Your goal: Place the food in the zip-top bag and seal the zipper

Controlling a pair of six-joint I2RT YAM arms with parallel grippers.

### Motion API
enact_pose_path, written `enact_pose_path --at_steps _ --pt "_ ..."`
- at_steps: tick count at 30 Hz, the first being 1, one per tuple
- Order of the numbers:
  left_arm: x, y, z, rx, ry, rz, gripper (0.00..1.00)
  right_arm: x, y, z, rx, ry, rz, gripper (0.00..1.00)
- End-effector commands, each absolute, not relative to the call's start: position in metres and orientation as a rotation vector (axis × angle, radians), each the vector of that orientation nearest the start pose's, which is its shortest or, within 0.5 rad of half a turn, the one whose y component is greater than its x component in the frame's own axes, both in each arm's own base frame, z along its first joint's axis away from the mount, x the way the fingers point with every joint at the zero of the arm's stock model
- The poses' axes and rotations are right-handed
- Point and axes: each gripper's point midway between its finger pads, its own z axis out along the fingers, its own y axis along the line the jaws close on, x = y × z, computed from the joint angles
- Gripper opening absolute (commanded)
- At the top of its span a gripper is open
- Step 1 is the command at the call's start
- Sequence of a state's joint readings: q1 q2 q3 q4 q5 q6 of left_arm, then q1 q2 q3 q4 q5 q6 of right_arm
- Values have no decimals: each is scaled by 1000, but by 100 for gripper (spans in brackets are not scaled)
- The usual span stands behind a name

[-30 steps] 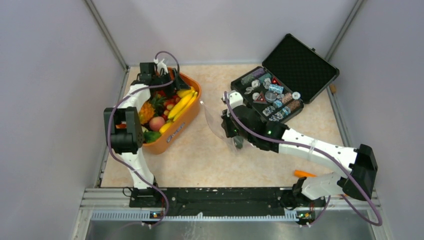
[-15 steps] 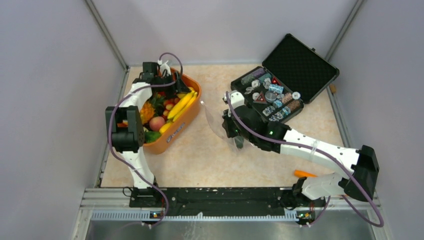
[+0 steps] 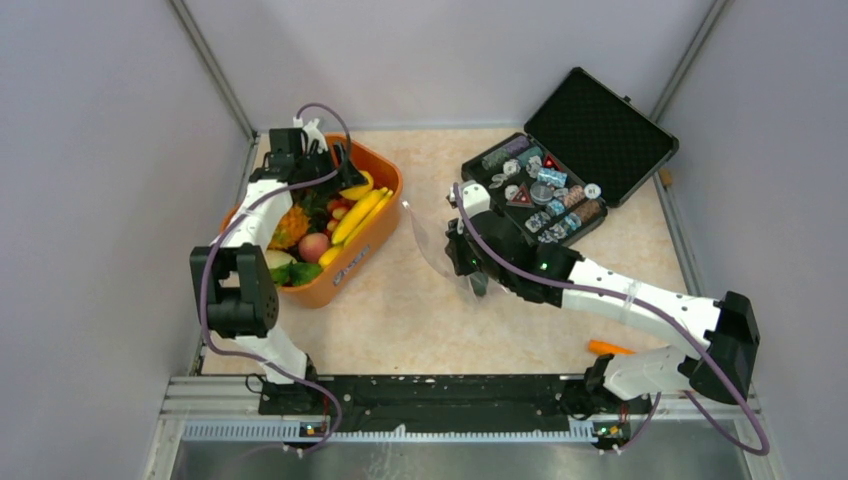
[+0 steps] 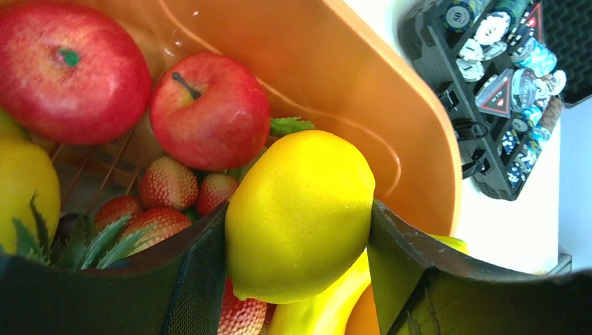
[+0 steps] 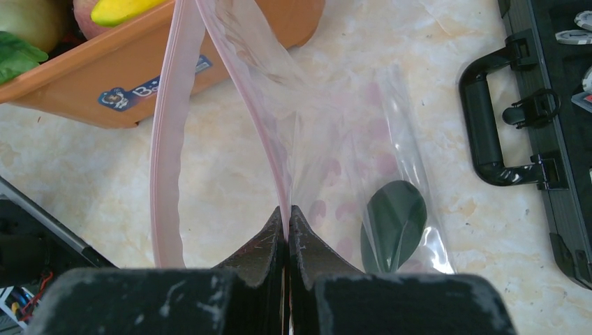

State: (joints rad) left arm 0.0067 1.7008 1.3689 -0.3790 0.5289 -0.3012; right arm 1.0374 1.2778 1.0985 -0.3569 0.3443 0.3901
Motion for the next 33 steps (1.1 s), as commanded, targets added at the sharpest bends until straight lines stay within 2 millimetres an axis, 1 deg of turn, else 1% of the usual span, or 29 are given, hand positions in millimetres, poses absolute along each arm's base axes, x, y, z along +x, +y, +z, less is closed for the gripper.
enact_pose_path --at_steps 1,10,13,14,16,18,21,23,26,29,31,33 --pt "440 -88 199 -91 2209 -707 12 239 304 235 -414 2024 519 0" --pt "422 -76 248 -80 2109 -601 12 240 308 233 -417 2022 522 0" --pt "410 -70 255 -117 2098 -565 10 241 307 232 -417 2022 515 0" --pt "404 -71 262 -137 2077 -577 10 242 307 232 -411 2019 512 0" --pt "391 -81 274 -132 2042 -653 10 244 306 232 -404 2014 506 0" --pt "375 -96 291 -82 1989 -721 10 246 306 232 -391 2006 500 0" --pt "345 -126 312 26 1950 -812 11 249 308 233 -374 1997 501 0" --pt "321 -149 325 100 1924 -898 11 251 308 233 -358 1994 494 0" --pt "286 -179 331 196 1904 -1000 12 256 307 234 -323 1988 482 0" --pt "258 -196 330 231 1905 -1078 14 260 306 235 -282 1975 472 0" --pt "244 -208 331 244 1892 -1143 15 262 309 237 -261 1959 489 0" --pt "238 -217 328 237 1897 -1186 16 263 312 238 -252 1952 507 0"
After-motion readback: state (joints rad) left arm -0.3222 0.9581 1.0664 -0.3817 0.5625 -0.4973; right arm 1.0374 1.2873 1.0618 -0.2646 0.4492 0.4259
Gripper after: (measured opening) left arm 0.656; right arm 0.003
